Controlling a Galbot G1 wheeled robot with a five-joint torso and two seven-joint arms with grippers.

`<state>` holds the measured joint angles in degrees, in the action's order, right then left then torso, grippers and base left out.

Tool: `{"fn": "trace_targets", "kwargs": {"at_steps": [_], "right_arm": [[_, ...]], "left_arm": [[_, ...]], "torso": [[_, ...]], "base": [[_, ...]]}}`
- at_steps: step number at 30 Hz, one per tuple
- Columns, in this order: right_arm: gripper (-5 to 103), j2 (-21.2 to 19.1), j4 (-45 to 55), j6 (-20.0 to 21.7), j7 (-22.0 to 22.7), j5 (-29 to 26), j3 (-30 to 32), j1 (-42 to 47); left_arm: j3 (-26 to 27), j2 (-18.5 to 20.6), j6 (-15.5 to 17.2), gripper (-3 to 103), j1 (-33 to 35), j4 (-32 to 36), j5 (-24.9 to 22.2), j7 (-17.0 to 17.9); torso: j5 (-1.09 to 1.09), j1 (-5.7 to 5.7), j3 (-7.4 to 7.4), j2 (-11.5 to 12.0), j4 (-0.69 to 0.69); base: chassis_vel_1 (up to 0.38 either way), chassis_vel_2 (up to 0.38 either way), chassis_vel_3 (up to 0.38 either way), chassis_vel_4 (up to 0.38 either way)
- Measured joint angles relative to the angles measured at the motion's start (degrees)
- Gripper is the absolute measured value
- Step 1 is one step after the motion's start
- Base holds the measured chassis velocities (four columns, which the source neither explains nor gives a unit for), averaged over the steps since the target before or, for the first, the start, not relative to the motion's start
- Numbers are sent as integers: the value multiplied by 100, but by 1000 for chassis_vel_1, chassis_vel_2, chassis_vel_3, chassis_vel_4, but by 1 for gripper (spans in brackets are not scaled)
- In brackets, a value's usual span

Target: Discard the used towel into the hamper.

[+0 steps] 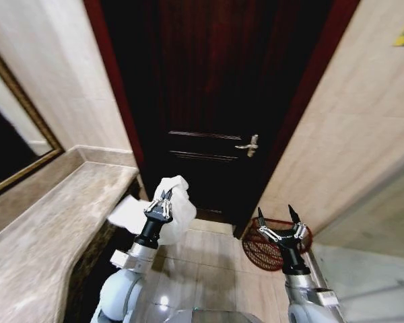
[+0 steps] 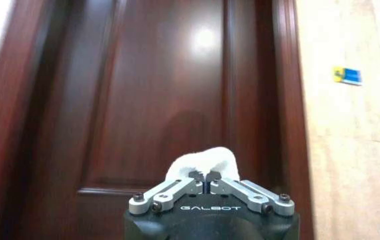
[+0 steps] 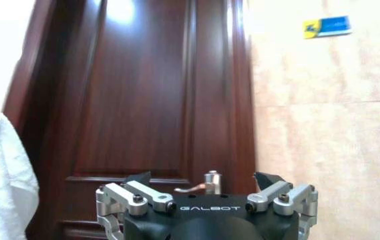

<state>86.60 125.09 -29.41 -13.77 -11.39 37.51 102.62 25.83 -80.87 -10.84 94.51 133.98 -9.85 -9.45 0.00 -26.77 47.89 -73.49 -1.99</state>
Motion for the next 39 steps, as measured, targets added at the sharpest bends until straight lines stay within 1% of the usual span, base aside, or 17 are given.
{"fn": "trace_targets", "kwargs": {"at_steps": [11, 14, 22, 24, 27, 30, 31, 33, 37, 39], "right_arm": [[100, 16, -16, -34, -4, 21, -19, -35], [100, 13, -18, -33, -4, 24, -16, -41], [100, 66, -60, -59, -4, 90, -24, -41], [100, 80, -65, -67, -4, 118, -30, -39], [100, 88, -66, -68, -4, 139, -35, -46], [100, 137, -90, -181, -19, 145, -47, -115], [100, 137, -90, -181, -19, 145, -47, -115], [100, 209, -169, -271, -36, 170, -73, -140], [100, 250, -243, -322, -66, 242, -96, -120], [100, 256, -294, -339, -85, 311, -108, -88]], "left_arm": [[-32, -5, -8, 0, -48, -103, -40, -28], [-135, -8, 2, 0, -79, -290, -217, -154], [-197, 142, 16, 0, -258, -626, -444, -212], [-204, 199, 32, 0, -349, -703, -527, -204], [-211, 246, 49, 0, -452, -784, -606, -194], [-229, 318, 79, 0, -659, -1001, -860, -182], [-229, 318, 79, 0, -659, -1001, -860, -182], [-232, 384, 76, 0, -801, -1214, -1034, -133], [-251, 460, 56, 0, -998, -1445, -1154, -69], [-314, 522, -21, 0, -1317, -1713, -1282, 52]], "torso": [[0, 0, 0, 0, 0], [0, 0, 0, 0, -1], [1, 1, 0, 0, 0], [-1, 1, 0, 0, 1], [0, 0, 0, 0, 0], [0, 0, 0, 0, 0], [0, 0, 0, 0, 0], [0, 0, 0, 0, 0], [0, 0, 0, 0, -1], [-1, 0, 0, 0, 0]], "base": [[-123, -127, -130, -133], [-124, -114, -105, -118], [-123, -126, -131, -123], [-111, -142, -134, -127], [-122, -123, -127, -117], [-133, -127, -128, -119], [-139, -140, -134, -116], [-132, -132, -123, -129], [-127, -127, -129, -133], [-121, -126, -110, -120]]}}
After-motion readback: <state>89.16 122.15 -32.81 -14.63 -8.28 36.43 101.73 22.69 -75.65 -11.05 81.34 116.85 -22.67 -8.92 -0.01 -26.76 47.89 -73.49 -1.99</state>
